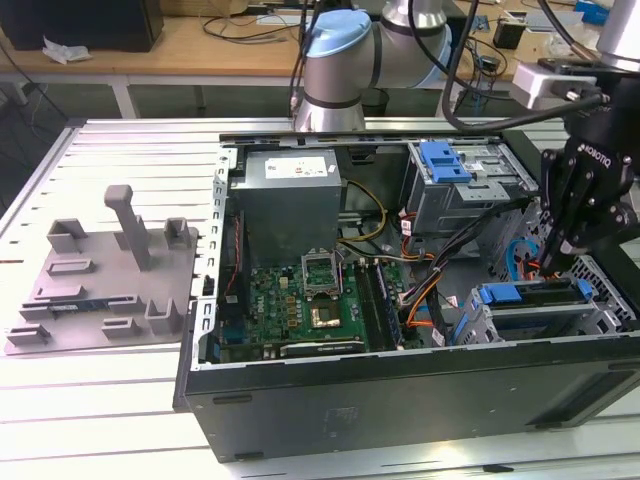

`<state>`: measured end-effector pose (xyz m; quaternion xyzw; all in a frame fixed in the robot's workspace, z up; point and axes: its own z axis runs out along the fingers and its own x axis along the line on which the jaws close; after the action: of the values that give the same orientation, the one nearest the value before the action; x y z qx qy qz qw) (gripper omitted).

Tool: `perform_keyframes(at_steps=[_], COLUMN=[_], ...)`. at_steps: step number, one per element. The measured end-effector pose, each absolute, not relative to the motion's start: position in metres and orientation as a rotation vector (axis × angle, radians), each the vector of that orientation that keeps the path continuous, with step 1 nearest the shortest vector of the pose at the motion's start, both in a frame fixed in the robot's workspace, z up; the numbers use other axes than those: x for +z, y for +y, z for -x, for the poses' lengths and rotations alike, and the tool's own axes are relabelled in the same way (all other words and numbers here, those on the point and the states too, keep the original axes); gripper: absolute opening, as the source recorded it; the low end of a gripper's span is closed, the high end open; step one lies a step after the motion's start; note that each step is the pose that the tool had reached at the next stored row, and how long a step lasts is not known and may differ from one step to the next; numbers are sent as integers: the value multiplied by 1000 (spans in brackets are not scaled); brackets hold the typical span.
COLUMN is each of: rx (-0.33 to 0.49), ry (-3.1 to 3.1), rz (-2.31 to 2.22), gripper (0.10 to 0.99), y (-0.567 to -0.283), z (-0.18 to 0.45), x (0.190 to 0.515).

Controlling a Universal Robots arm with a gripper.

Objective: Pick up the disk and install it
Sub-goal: 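Insert the second disk wire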

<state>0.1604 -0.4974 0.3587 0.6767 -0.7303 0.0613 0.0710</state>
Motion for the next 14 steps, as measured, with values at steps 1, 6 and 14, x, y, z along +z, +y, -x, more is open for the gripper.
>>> perform_keyframes(at_steps=[1,6,14], rx=[178,103,8], ry=[-2199,-2240,-2297], rz=[-2038,-2076,-2130], gripper=[161,161,161], y=[-499,-510,-528], z=[-160,-157,-156], x=[359,357,354])
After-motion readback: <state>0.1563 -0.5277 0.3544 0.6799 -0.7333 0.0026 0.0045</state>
